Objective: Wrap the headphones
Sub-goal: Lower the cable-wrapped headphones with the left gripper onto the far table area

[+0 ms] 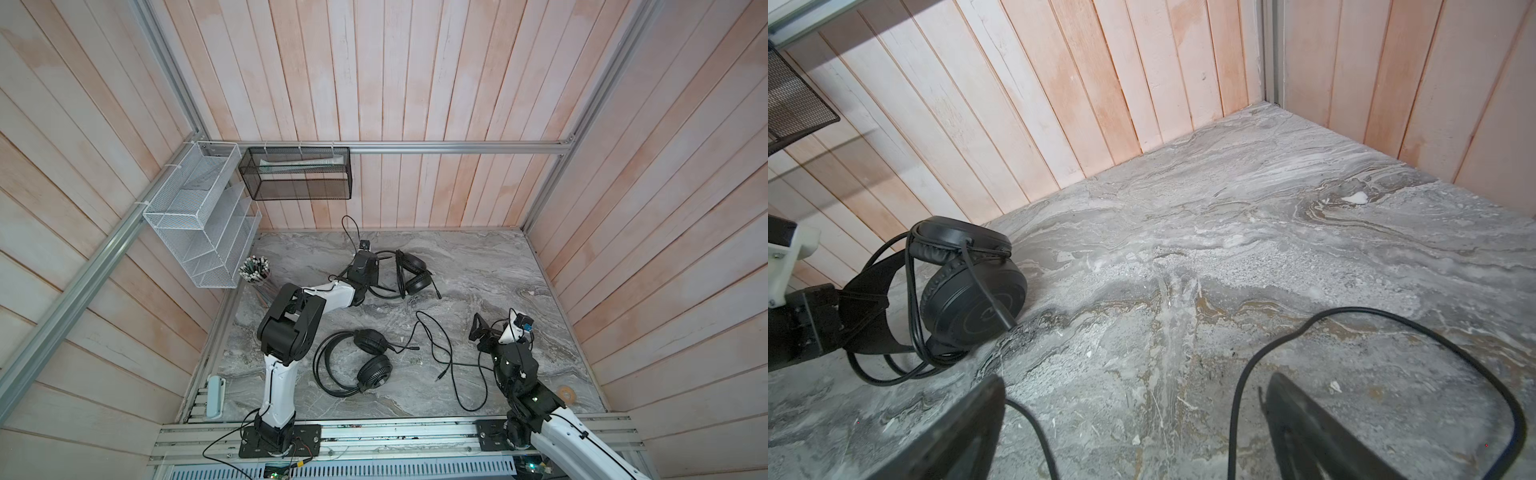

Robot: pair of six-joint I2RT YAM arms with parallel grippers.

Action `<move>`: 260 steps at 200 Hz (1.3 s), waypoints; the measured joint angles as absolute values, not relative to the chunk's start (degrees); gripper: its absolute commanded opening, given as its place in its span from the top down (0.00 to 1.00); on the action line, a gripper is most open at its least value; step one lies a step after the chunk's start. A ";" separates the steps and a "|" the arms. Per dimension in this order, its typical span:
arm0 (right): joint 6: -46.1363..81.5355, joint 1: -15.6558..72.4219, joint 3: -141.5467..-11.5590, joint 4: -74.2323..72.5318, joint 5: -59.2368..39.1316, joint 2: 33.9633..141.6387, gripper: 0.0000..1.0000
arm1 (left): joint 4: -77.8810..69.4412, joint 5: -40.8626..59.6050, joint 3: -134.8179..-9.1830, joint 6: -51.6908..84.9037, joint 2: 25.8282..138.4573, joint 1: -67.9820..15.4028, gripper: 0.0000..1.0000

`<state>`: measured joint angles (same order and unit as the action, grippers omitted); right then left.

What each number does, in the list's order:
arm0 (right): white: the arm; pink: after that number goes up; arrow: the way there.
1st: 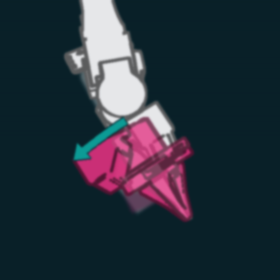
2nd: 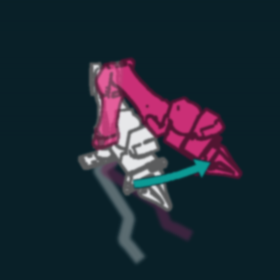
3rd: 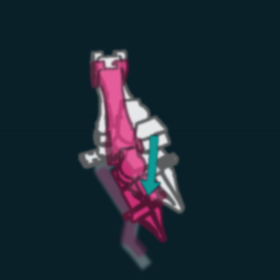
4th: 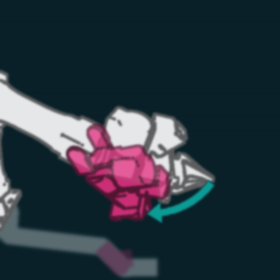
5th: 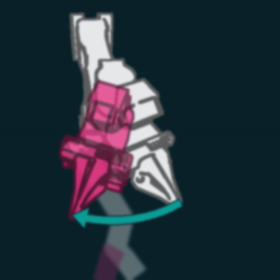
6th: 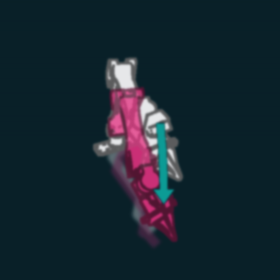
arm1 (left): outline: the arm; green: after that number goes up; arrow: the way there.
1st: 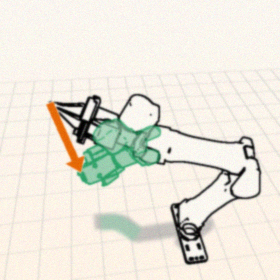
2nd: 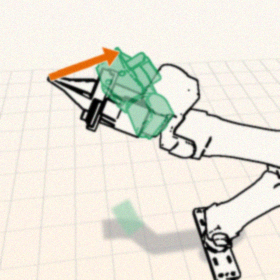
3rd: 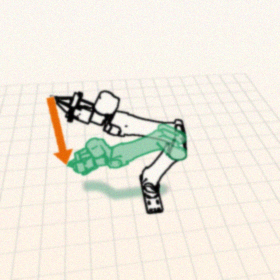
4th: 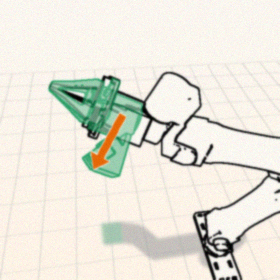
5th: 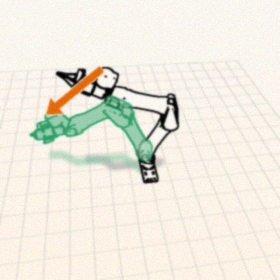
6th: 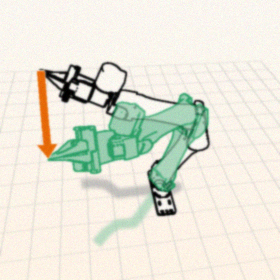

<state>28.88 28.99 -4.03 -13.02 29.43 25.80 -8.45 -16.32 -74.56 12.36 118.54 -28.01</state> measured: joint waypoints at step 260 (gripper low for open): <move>28.71 29.12 -3.68 -14.59 28.77 26.57 0.02 | 2.17 -7.40 -83.64 14.92 122.61 -27.00 0.60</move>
